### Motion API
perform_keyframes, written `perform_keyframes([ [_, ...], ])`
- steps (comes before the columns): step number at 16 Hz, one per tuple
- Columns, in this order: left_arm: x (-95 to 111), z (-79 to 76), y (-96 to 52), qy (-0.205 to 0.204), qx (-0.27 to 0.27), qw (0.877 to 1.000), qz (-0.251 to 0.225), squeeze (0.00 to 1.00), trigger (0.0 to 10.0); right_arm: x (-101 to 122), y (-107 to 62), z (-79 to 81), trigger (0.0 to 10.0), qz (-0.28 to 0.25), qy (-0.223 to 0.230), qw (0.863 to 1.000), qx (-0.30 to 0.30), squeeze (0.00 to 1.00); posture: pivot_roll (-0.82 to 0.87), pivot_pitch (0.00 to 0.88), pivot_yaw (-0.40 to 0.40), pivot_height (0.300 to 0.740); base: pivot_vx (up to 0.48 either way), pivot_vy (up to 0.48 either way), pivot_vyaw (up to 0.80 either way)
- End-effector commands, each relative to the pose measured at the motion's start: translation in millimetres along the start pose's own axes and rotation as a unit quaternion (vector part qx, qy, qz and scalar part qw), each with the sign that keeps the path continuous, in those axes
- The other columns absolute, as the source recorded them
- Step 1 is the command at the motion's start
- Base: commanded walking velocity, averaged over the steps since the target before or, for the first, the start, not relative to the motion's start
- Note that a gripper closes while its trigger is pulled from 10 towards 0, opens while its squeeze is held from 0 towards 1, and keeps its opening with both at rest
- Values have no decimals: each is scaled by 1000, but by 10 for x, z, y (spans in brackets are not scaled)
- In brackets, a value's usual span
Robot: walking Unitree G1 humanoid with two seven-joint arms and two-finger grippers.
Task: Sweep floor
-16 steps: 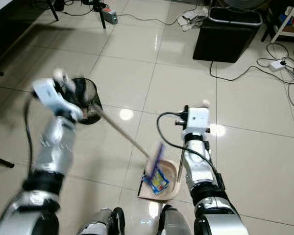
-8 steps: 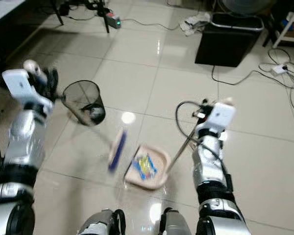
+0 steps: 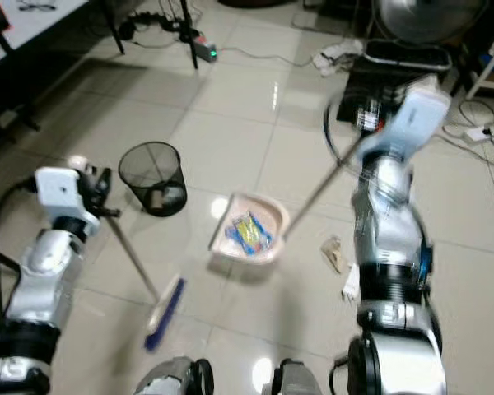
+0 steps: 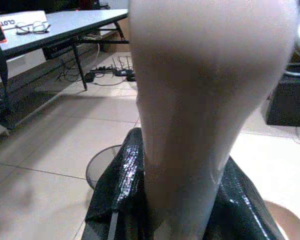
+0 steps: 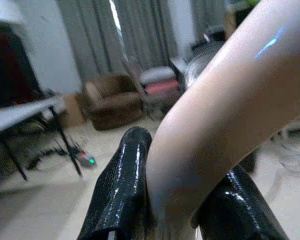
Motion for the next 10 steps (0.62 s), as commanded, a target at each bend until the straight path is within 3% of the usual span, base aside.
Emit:
perform_keyframes([
  [1, 120, -13, -5, -2, 11, 1000, -26, 0, 10000, 251, 55, 70, 10000, -24, 1, 1000, 12, 0, -24, 12, 78, 740, 0, 0, 0],
  [3, 137, -59, -30, -5, 9, 1000, -29, 0, 10000, 376, 68, 113, 10000, -25, 5, 1000, 15, 0, -32, 6, 73, 740, 0, 0, 556],
  [10, 169, -225, -49, 3, -17, 1000, -26, 0, 10000, 520, 118, 148, 10000, -22, 19, 999, 11, 0, -16, 0, 65, 740, 275, 0, 800],
])
Point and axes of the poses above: a point about 5 cm out from each wrist's last joint towards the gripper, its own y axis pointing out of the wrist towards the gripper, its own x axis along the axis of the wrist's last joint, z = x × y, the point moved 2 cm from there along y, pointing out of the wrist towards the gripper, and after that the axes turned 5 degrees about -y, right-handed, at the moved point
